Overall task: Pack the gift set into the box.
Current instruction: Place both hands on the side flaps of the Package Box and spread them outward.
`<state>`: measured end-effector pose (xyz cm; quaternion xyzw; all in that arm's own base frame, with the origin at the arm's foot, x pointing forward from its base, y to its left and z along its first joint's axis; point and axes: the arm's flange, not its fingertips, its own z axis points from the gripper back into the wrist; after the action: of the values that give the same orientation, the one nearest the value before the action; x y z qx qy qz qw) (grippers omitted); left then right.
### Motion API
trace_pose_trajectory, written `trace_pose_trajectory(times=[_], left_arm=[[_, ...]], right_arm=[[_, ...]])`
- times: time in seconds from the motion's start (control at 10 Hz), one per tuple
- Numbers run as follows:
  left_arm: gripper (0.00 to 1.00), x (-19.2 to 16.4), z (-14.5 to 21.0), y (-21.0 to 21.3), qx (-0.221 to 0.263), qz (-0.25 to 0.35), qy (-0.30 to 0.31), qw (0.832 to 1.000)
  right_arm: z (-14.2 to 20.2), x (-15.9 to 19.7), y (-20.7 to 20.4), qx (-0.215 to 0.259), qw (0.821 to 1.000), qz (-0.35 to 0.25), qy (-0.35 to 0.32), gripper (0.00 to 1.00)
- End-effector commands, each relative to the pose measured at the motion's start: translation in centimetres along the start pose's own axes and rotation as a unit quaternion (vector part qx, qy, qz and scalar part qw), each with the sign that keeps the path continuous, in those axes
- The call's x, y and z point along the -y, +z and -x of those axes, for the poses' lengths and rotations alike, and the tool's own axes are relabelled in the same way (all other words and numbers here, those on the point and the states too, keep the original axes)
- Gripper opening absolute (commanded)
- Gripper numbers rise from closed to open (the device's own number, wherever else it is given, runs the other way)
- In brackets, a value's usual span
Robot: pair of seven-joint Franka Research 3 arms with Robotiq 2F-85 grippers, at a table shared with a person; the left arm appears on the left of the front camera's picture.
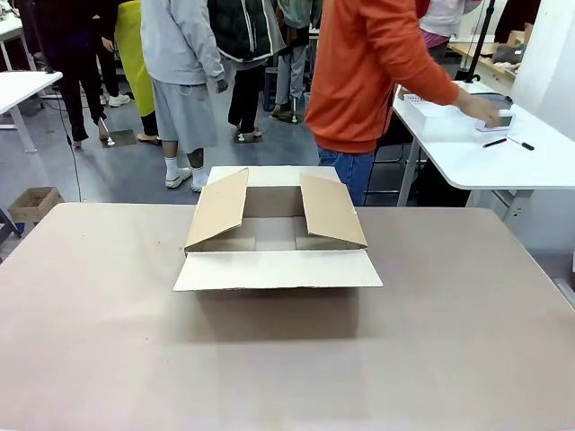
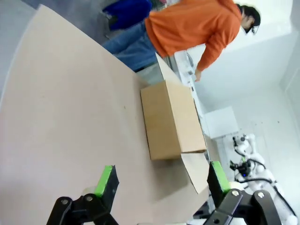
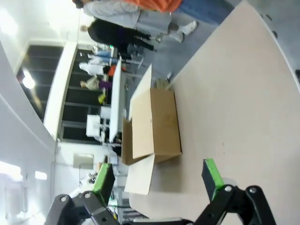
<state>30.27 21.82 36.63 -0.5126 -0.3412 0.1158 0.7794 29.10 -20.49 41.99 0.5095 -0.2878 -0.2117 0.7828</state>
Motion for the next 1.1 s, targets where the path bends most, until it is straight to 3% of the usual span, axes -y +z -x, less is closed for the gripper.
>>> trace_pose_trajectory(times=[0.0, 0.3, 0.5, 0.7, 0.9, 1.0], left_arm=[[1.00, 1.3, -0.2, 0.8, 0.000, -0.005, -0.033, 0.999], [1.00, 1.3, -0.4, 0.2, -0.018, -0.013, -0.017, 1.000], [1.00, 7.2, -2.0, -3.9, -0.082, -0.077, -0.114, 0.987], [1.00, 16.5, -2.7, -11.8, -0.162, -0.101, -0.239, 0.952], [1.00, 24.3, 0.1, -22.5, -0.272, -0.114, -0.340, 0.893], [1.00, 26.1, 1.7, -26.3, -0.306, -0.127, -0.352, 0.875]], right_arm=[[-0.1, -1.0, 0.2, -0.009, 1.000, 0.004, 0.024, 1.00], [0.2, -1.3, -0.8, -0.019, 1.000, 0.012, 0.016, 1.00], [1.0, -6.5, -4.7, -0.062, 0.986, 0.110, 0.112, 1.00], [2.4, -14.7, -13.8, -0.083, 0.947, 0.228, 0.211, 1.00], [7.3, -20.9, -24.1, -0.120, 0.903, 0.253, 0.326, 1.00], [9.8, -22.5, -26.9, -0.120, 0.890, 0.247, 0.363, 1.00]])
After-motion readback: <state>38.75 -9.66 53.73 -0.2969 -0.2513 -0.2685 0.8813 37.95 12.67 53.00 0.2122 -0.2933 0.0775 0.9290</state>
